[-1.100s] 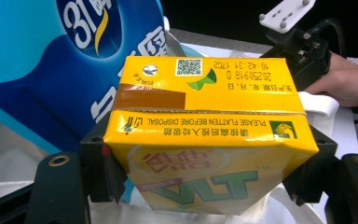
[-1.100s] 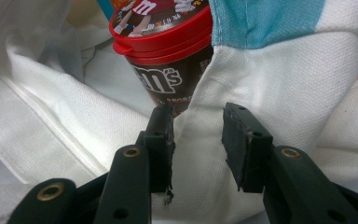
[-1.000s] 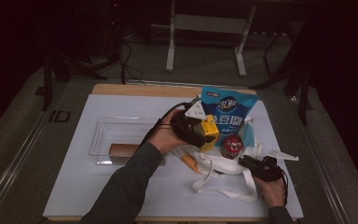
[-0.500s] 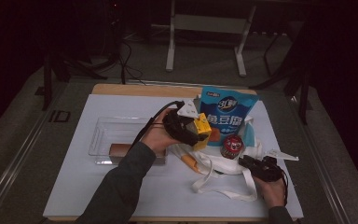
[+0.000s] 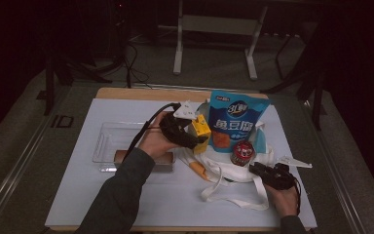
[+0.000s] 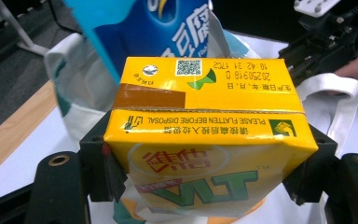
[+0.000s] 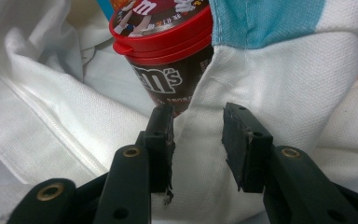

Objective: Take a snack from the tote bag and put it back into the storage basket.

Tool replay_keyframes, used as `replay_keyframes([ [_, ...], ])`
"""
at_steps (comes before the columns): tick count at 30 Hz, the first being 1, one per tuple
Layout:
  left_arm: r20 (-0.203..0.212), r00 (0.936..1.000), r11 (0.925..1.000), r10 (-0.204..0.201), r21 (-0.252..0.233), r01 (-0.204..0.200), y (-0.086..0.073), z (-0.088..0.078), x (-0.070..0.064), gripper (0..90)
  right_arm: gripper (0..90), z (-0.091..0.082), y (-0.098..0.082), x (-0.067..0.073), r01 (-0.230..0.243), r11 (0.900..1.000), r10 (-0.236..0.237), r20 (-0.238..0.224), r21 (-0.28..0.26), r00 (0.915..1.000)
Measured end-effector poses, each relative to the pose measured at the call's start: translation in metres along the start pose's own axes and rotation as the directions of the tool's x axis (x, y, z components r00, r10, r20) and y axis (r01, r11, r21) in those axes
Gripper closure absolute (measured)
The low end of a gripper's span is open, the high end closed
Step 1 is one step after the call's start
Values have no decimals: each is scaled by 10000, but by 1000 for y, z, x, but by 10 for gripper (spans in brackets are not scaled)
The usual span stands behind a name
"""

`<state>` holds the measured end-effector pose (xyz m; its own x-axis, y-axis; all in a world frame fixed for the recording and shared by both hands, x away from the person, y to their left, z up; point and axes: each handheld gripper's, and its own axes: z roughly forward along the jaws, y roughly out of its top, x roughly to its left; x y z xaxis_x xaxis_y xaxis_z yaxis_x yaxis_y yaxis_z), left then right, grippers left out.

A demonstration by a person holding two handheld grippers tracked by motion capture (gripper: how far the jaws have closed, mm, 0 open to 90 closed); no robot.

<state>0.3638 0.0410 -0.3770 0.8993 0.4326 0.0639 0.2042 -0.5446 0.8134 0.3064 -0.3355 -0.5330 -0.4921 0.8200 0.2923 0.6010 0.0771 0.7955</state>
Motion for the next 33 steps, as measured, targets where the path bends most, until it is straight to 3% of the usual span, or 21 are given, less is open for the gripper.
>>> replay_keyframes([
  [8,-391,9987,9993,-342,120,346,-12,-7,10,286,634,0,0,0,-4,10000,4,-16,-7,10000],
  [11,-571,9964,9979,-633,70,638,-19,-14,15,286,634,0,0,0,-27,10000,27,-16,-12,10000],
  [18,-970,9913,9960,-891,-39,891,-23,-25,23,285,634,0,-1,0,-12,10000,12,-11,-36,10000],
  [22,-1455,9837,9942,-1060,5,1072,-28,-31,27,286,634,0,0,0,-27,10000,26,-29,-25,10000],
  [33,-2139,9665,9886,-1419,193,1494,-40,-42,35,285,634,0,-1,0,-28,10000,28,-31,-31,10000],
])
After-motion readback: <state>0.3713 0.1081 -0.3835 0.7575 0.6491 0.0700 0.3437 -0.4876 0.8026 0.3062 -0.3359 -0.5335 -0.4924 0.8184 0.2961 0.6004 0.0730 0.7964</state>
